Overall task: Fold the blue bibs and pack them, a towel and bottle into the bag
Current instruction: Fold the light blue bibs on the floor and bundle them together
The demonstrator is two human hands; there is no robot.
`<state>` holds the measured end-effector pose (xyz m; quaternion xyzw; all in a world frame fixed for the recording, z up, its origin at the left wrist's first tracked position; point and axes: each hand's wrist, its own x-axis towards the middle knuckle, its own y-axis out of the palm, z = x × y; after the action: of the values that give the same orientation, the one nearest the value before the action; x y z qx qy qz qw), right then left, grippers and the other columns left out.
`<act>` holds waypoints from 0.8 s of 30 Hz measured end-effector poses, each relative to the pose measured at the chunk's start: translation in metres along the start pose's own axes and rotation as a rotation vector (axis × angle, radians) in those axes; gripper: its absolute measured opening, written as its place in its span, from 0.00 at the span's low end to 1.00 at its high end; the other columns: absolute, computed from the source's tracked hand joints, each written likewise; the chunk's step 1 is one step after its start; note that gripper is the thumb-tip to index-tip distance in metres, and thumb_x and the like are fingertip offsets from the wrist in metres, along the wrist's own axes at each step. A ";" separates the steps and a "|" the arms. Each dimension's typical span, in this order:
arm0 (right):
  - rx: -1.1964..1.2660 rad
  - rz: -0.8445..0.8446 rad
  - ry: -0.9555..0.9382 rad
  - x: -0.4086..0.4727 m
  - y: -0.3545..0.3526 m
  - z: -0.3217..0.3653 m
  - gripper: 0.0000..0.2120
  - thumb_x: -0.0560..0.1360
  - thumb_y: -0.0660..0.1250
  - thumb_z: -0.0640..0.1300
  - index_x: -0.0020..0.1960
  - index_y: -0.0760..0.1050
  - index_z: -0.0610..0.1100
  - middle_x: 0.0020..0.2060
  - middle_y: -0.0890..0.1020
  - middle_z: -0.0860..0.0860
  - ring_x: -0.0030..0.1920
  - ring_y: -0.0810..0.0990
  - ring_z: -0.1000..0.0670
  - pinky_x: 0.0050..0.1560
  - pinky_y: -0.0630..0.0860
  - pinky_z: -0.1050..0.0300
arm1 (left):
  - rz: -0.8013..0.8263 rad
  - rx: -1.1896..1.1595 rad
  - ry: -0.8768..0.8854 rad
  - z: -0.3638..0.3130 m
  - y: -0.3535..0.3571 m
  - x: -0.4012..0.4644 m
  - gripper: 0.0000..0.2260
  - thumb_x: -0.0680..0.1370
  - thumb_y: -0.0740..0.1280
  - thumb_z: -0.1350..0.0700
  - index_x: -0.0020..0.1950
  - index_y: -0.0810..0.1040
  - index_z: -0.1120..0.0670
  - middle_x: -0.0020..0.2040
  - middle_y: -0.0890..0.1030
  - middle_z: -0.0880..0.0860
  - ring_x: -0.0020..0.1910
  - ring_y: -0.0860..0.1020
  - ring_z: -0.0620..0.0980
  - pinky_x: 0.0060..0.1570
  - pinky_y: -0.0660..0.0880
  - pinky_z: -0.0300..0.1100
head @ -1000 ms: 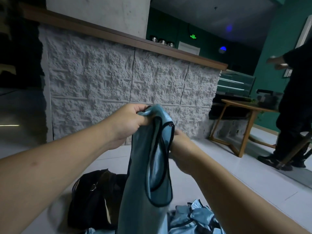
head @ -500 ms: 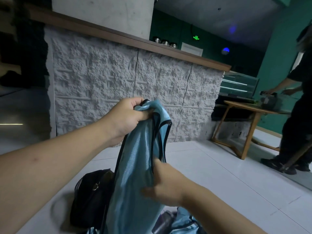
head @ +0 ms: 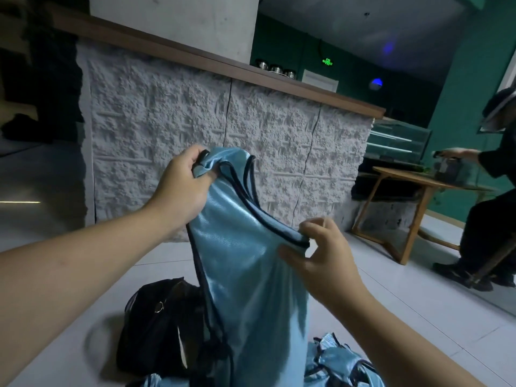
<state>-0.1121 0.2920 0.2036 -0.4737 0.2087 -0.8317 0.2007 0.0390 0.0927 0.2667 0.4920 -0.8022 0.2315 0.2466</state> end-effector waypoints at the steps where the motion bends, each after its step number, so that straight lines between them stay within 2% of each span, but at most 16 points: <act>1: 0.159 0.045 0.150 0.001 0.001 0.001 0.11 0.67 0.80 0.45 0.41 0.79 0.43 0.47 0.80 0.49 0.49 0.79 0.48 0.52 0.75 0.53 | -0.001 0.020 0.022 -0.002 0.002 0.000 0.06 0.82 0.69 0.52 0.47 0.76 0.52 0.42 0.80 0.57 0.36 0.75 0.50 0.36 0.71 0.47; 4: 0.758 0.308 0.427 0.001 -0.005 0.002 0.06 0.70 0.75 0.31 0.47 0.82 0.35 0.48 0.86 0.37 0.47 0.85 0.41 0.52 0.81 0.47 | 0.009 0.004 0.021 -0.009 0.004 0.006 0.09 0.82 0.68 0.51 0.49 0.74 0.55 0.41 0.78 0.58 0.37 0.74 0.51 0.37 0.70 0.47; 5: 0.906 0.410 0.473 0.000 -0.008 0.001 0.10 0.70 0.72 0.27 0.50 0.83 0.35 0.50 0.86 0.36 0.49 0.86 0.39 0.52 0.82 0.47 | 0.025 -0.026 0.008 -0.011 0.004 0.008 0.09 0.82 0.68 0.51 0.49 0.75 0.55 0.41 0.79 0.59 0.37 0.75 0.52 0.38 0.72 0.49; 7: 1.048 0.584 0.472 -0.005 -0.011 0.000 0.17 0.69 0.70 0.25 0.56 0.83 0.35 0.53 0.85 0.36 0.52 0.85 0.38 0.52 0.83 0.48 | 0.059 -0.090 -0.024 -0.016 0.006 0.012 0.05 0.81 0.69 0.53 0.50 0.77 0.54 0.47 0.82 0.61 0.41 0.79 0.54 0.42 0.76 0.51; 9: 1.049 0.629 0.438 -0.010 -0.008 -0.004 0.21 0.68 0.69 0.26 0.60 0.80 0.34 0.55 0.84 0.34 0.56 0.83 0.35 0.57 0.80 0.43 | 0.107 -0.158 -0.072 -0.022 0.007 0.015 0.01 0.82 0.68 0.57 0.50 0.79 0.52 0.47 0.84 0.58 0.43 0.82 0.55 0.45 0.79 0.53; 11: 1.053 0.604 0.446 -0.014 0.000 -0.007 0.25 0.68 0.70 0.24 0.64 0.76 0.34 0.58 0.82 0.32 0.60 0.81 0.29 0.62 0.77 0.37 | 0.168 -0.217 -0.127 -0.029 0.009 0.018 0.05 0.82 0.67 0.61 0.50 0.80 0.51 0.43 0.84 0.55 0.41 0.83 0.55 0.45 0.79 0.53; 13: 1.109 0.579 0.468 -0.017 0.006 -0.006 0.28 0.68 0.71 0.22 0.66 0.76 0.37 0.60 0.82 0.32 0.61 0.80 0.29 0.65 0.75 0.34 | 0.230 -0.266 -0.158 -0.037 0.011 0.020 0.05 0.82 0.66 0.62 0.54 0.80 0.54 0.41 0.84 0.54 0.39 0.83 0.54 0.42 0.79 0.51; 16: 1.184 0.636 0.525 -0.021 0.013 0.003 0.24 0.69 0.70 0.22 0.63 0.79 0.34 0.59 0.82 0.31 0.60 0.81 0.30 0.64 0.77 0.35 | 0.310 -0.335 -0.184 -0.047 0.015 0.020 0.07 0.82 0.66 0.63 0.59 0.79 0.58 0.41 0.84 0.55 0.36 0.83 0.53 0.39 0.80 0.48; 18: 1.175 0.695 0.542 -0.026 0.021 0.009 0.24 0.69 0.71 0.25 0.64 0.78 0.33 0.61 0.81 0.31 0.62 0.80 0.31 0.64 0.78 0.39 | 0.351 -0.360 -0.205 -0.052 0.017 0.020 0.08 0.82 0.67 0.62 0.61 0.79 0.58 0.41 0.85 0.56 0.37 0.83 0.53 0.38 0.81 0.47; 21: 1.079 0.748 0.518 -0.037 0.035 0.018 0.26 0.70 0.73 0.30 0.68 0.76 0.35 0.62 0.82 0.36 0.64 0.80 0.35 0.66 0.77 0.41 | 0.378 -0.401 -0.238 -0.057 0.017 0.023 0.09 0.82 0.67 0.62 0.62 0.78 0.59 0.43 0.85 0.58 0.37 0.84 0.53 0.37 0.82 0.46; 24: 0.919 0.726 0.532 -0.045 0.045 0.023 0.17 0.74 0.75 0.36 0.63 0.80 0.37 0.58 0.85 0.39 0.60 0.83 0.38 0.65 0.78 0.42 | 0.377 -0.395 -0.276 -0.054 0.015 0.027 0.09 0.82 0.67 0.62 0.61 0.79 0.58 0.41 0.86 0.57 0.36 0.84 0.53 0.36 0.82 0.47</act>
<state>-0.0649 0.2751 0.1577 -0.0160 0.0206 -0.8045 0.5933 0.0240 0.1138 0.3233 0.3038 -0.9348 0.0438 0.1789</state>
